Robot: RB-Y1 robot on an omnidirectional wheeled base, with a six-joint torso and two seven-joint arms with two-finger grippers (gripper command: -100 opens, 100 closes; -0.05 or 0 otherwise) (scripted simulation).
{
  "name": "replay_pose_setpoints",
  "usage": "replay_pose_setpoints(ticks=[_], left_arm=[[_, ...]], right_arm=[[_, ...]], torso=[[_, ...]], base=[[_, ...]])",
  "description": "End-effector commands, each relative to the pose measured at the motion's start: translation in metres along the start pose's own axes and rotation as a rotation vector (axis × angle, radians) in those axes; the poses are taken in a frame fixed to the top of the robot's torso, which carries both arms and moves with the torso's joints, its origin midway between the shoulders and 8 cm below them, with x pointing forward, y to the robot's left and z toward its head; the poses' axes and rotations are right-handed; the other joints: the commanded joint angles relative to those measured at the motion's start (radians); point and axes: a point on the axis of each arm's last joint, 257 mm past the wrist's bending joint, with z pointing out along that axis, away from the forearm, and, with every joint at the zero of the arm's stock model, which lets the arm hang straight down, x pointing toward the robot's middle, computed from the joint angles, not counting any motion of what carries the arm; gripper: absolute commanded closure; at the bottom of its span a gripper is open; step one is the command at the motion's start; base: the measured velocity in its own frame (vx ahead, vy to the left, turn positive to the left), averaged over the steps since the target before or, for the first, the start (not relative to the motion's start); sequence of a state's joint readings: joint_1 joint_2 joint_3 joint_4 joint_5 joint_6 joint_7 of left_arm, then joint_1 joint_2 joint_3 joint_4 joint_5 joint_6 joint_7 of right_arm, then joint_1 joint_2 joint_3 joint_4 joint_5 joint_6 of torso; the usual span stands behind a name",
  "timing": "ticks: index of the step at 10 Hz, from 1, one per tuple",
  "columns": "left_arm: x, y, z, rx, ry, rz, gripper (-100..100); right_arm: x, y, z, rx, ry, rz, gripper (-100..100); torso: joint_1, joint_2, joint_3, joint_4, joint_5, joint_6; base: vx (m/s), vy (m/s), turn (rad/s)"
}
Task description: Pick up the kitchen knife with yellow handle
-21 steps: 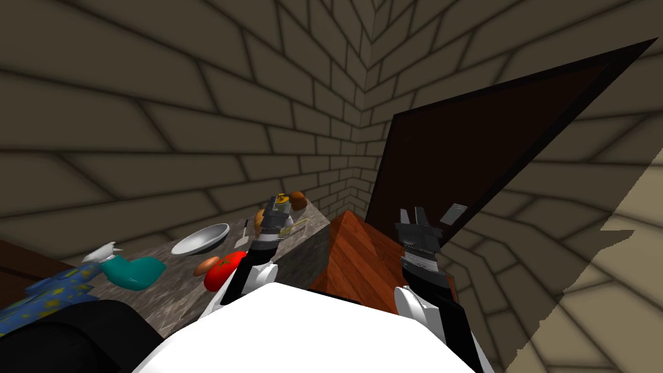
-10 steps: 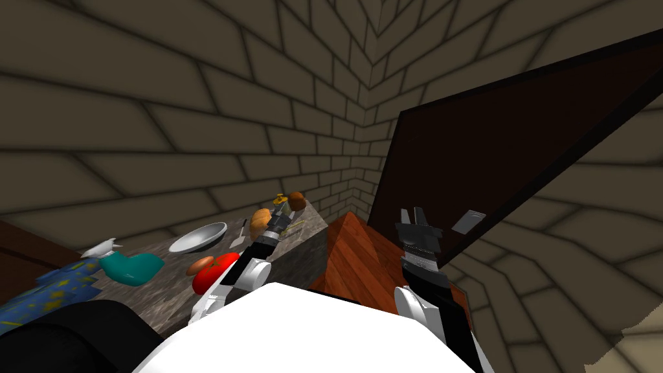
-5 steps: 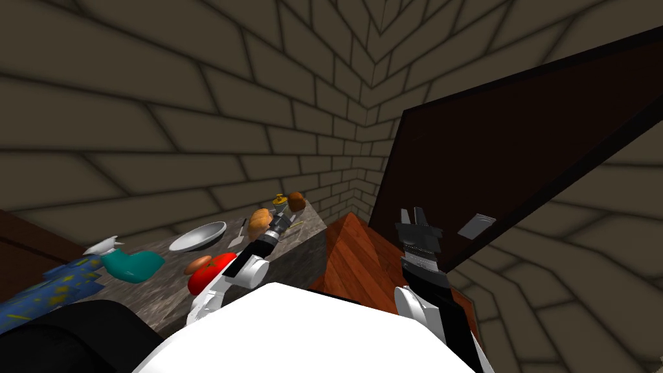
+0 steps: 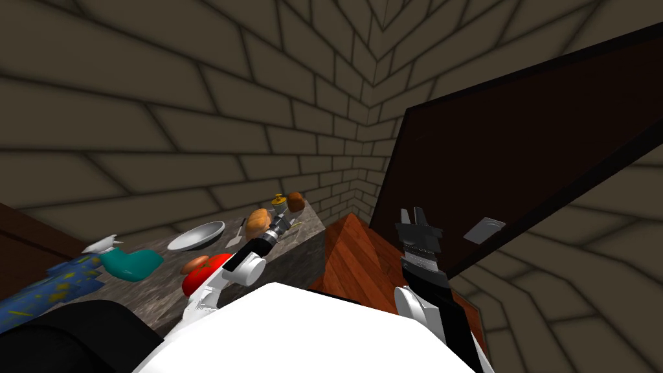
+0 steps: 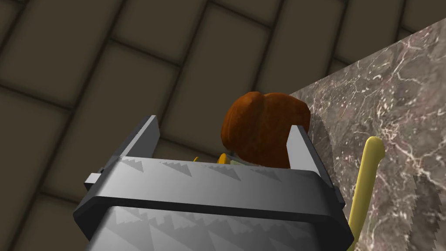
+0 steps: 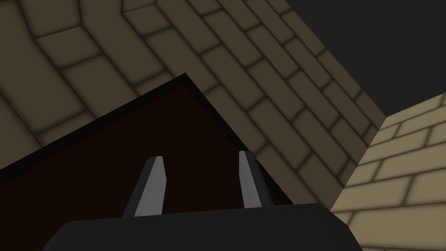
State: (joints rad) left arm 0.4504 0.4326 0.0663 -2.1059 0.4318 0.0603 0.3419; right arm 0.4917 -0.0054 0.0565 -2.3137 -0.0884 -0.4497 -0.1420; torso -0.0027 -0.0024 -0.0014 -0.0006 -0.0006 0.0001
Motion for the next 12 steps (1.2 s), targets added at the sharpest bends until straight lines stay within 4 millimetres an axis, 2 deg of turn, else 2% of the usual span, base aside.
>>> replay_pose_setpoints(ticks=[1,4,6,7,9,10,12], left_arm=[[-0.013,0.015,0.002,-0.067,-0.018,-0.022,-100],[-0.023,0.028,0.002,-0.125,-0.037,-0.034,-100],[-0.042,0.045,0.001,-0.210,-0.069,-0.055,-100],[-0.043,0.047,0.001,-0.219,-0.072,-0.055,-100],[-0.064,0.060,-0.001,-0.297,-0.107,-0.072,-100],[-0.065,0.064,-0.003,-0.311,-0.113,-0.072,-100],[-0.086,0.074,-0.006,-0.384,-0.153,-0.087,-100]], right_arm=[[0.000,0.000,0.000,0.000,0.000,0.000,0],[0.000,0.000,0.000,0.000,0.000,0.000,0],[0.000,0.000,0.000,0.000,0.000,0.000,0],[0.000,0.000,0.000,0.000,0.000,0.000,0],[0.000,0.000,0.000,0.000,0.000,0.000,0],[0.000,0.000,0.000,0.000,0.000,0.000,0],[0.000,0.000,0.000,0.000,0.000,0.000,0]], torso=[[0.000,0.000,0.000,0.000,0.000,0.000],[0.001,0.000,0.000,0.000,0.000,0.000],[0.001,0.000,0.000,0.000,0.000,0.000],[0.000,-0.001,0.000,0.000,0.000,0.000],[0.001,0.000,0.000,0.000,0.000,0.000],[0.000,-0.001,0.000,0.000,0.000,0.000],[0.001,0.000,0.000,0.000,0.000,0.000]], base=[[0.045,-0.047,0.080],[0.025,-0.036,0.032],[0.040,-0.044,0.062],[0.032,-0.042,0.025],[0.039,-0.051,0.059],[0.029,-0.046,0.033],[0.031,-0.040,0.054]])
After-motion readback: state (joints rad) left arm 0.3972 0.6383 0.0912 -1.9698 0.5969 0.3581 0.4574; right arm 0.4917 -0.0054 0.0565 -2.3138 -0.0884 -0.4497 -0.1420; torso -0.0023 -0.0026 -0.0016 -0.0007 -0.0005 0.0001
